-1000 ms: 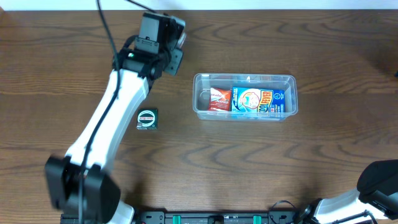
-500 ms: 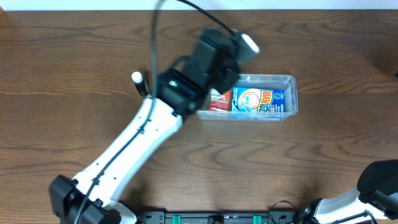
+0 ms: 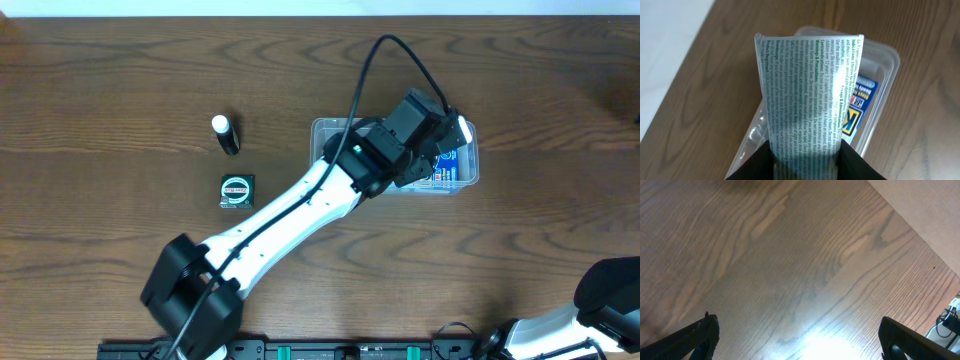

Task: Pack container
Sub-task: 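Lower the white-green box into the container's right side and release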

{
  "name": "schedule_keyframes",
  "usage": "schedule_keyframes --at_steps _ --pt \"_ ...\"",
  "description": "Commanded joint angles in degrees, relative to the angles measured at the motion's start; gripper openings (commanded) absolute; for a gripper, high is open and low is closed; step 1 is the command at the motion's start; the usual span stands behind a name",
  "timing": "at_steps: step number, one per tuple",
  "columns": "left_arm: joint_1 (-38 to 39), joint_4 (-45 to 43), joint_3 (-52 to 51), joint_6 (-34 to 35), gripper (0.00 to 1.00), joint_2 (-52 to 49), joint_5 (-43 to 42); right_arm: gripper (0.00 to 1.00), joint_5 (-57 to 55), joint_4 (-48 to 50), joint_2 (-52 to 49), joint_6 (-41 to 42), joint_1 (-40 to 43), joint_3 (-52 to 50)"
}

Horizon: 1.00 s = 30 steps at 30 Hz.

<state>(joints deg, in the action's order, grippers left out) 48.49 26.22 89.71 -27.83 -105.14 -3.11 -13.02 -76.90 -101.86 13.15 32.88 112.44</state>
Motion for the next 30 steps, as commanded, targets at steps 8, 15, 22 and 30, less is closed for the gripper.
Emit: schedule_keyframes --at_steps 8,15,22,30 --pt "0.2 -4.15 0.26 -7.37 0.36 -3.89 -6.75 0.99 -0.26 -0.04 0.48 -0.37 0.48 0.31" --pt "0.2 -6.45 0.26 -10.23 0.36 -6.6 -7.02 0.99 -0.26 -0.04 0.48 -0.37 0.48 0.31" --pt "0.24 -8.44 0.26 -11.23 0.36 -8.83 -7.04 0.99 -0.26 -0.04 0.48 -0.35 0.48 0.31" --pt "0.24 -8.72 0.15 -11.37 0.38 -10.84 -7.08 0.99 -0.26 -0.04 0.48 -0.37 0.48 0.31"
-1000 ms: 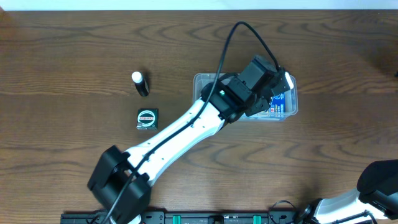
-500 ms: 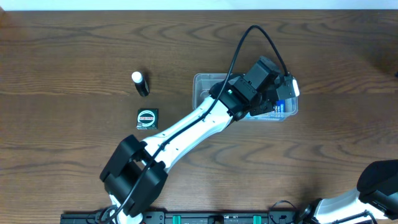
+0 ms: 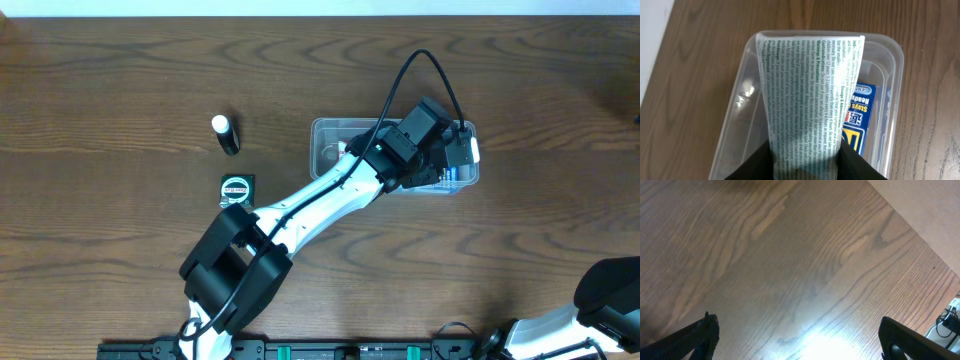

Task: Pack container
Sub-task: 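Lower the white-green box into the container's right side and release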

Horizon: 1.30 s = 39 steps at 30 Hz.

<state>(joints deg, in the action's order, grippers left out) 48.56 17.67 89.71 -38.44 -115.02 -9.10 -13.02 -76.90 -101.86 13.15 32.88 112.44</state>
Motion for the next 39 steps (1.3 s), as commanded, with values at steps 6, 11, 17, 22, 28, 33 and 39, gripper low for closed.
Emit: schedule_keyframes --at_steps 6,11,17,22,28,33,39 --pt "0.17 -0.17 0.15 -0.74 0.44 -1.05 -1.55 0.99 -0.26 -0.04 0.48 -0.35 0.48 0.31" --pt "0.17 -0.24 0.15 -0.81 0.45 -1.7 -2.69 0.99 -0.26 -0.04 0.48 -0.37 0.48 0.31" --pt "0.17 -0.24 0.15 -3.96 0.44 -2.25 -2.69 0.99 -0.26 -0.04 0.48 -0.35 0.48 0.31" --pt "0.11 -0.24 0.13 -6.01 0.44 -2.67 -2.67 0.99 -0.26 -0.04 0.48 -0.37 0.48 0.31" --pt "0.11 -0.31 0.15 -6.1 0.84 -2.67 -2.27 0.99 -0.26 -0.04 0.48 -0.35 0.48 0.31" --pt "0.11 -0.31 0.15 -5.81 0.85 -2.54 -2.03 0.99 -0.26 -0.04 0.48 -0.35 0.48 0.31" --pt "0.11 -0.46 0.17 -3.06 0.84 -1.81 1.27 0.99 -0.26 -0.04 0.48 -0.35 0.48 0.31"
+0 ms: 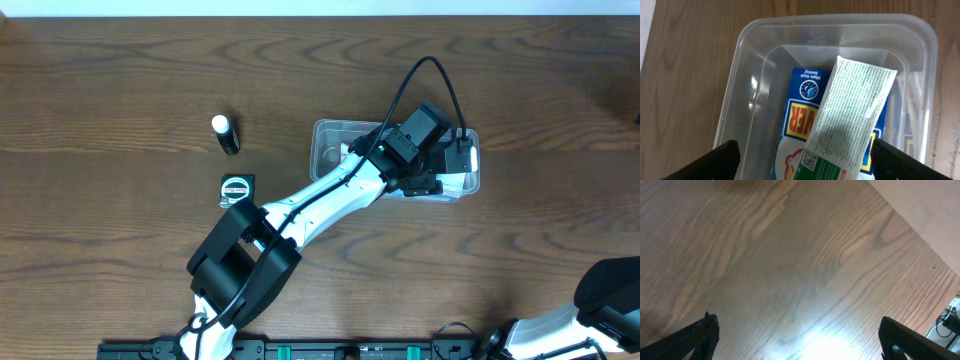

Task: Pack container
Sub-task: 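Lower the white-green box into the container's right side and release, then withdraw the left gripper toward the green Zam-Buk tin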

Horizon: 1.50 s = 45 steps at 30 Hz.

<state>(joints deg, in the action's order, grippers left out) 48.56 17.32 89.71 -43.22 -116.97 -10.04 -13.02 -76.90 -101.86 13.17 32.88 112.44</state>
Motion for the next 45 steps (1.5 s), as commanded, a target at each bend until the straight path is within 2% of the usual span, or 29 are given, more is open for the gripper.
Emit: schedule_keyframes --at_steps 1,6,10,15,18,21,26,28,31,35,43,45 --pt "0.11 -0.11 0.2 2.36 0.84 0.52 3.34 0.99 -0.26 -0.04 0.48 -0.37 0.48 0.31" --pt "0.0 0.28 0.26 8.59 0.81 3.91 8.33 0.99 -0.26 -0.04 0.48 -0.37 0.48 0.31" --pt "0.0 3.3 0.26 10.49 0.79 7.72 11.08 0.99 -0.26 -0.04 0.48 -0.39 0.48 0.31" --pt "0.0 8.33 0.26 14.56 0.7 11.52 21.99 0.99 -0.26 -0.04 0.48 -0.39 0.48 0.31" --pt "-0.7 11.54 0.26 20.79 0.69 13.14 29.77 0.99 -0.26 -0.04 0.48 -0.37 0.48 0.31" --pt "-2.99 16.7 0.26 33.4 0.69 15.21 36.2 0.99 -0.26 -0.04 0.48 -0.39 0.48 0.31" --pt "-8.61 29.66 0.26 51.3 0.7 19.8 36.2 0.99 -0.26 -0.04 0.48 -0.37 0.48 0.31" --pt "-11.08 34.73 0.26 57.57 0.8 21.97 36.17 0.99 -0.26 -0.04 0.48 -0.37 0.48 0.31" --pt "-14.88 39.89 0.26 65.2 0.85 24.61 34.49 0.99 -0.26 -0.04 0.48 -0.37 0.48 0.31" --pt "-20.63 42.69 -0.2 66.25 0.85 25.2 26.16 0.99 -0.26 -0.04 0.48 -0.37 0.48 0.31" --pt "-31.91 41.46 -7.26 66.23 0.88 25.18 13.33 0.99 -0.26 -0.04 0.48 -0.37 0.48 0.31" --pt "-34.23 40.37 -9.88 66.2 0.95 25.18 12.13 0.99 -0.26 -0.04 0.48 -0.37 0.48 0.31"
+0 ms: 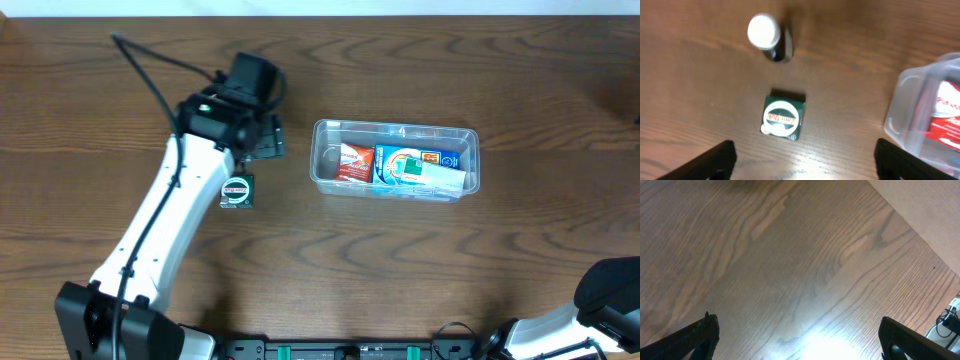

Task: Pack container
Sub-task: 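Withdraw the left gripper toward the green Zam-Buk tin, then lower the left gripper and grasp the green Zam-Buk tin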

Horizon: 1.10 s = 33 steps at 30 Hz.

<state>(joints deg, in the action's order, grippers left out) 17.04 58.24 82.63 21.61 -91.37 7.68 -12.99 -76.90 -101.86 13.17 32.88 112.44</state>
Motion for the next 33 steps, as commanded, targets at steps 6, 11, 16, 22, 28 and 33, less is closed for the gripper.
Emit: schedule_keyframes --at_steps 6,11,16,22,28,33 --pt "-6.4 -7.13 -11.72 -2.69 0.98 -0.44 -10.32 0.99 -0.28 -0.04 0.48 -0.37 0.48 0.31" --pt "-6.51 -13.7 -18.29 -6.38 0.98 -0.48 -12.26 0.99 -0.28 -0.04 0.48 -0.39 0.48 0.31" --pt "-7.26 -17.94 -22.82 -6.36 0.98 -0.76 -8.07 0.99 -0.28 -0.04 0.48 -0.37 0.48 0.31" --pt "-8.13 -21.16 -23.82 -7.54 0.98 -3.23 -7.91 0.99 -0.28 -0.04 0.48 -0.37 0.48 0.31" --pt "-8.81 -22.84 -23.82 -8.04 0.98 -7.5 -7.63 0.99 -0.28 -0.04 0.48 -0.39 0.48 0.31" --pt "-9.27 -23.61 -23.82 -8.07 0.98 -10.6 -7.61 0.99 -0.28 -0.04 0.48 -0.37 0.48 0.31"
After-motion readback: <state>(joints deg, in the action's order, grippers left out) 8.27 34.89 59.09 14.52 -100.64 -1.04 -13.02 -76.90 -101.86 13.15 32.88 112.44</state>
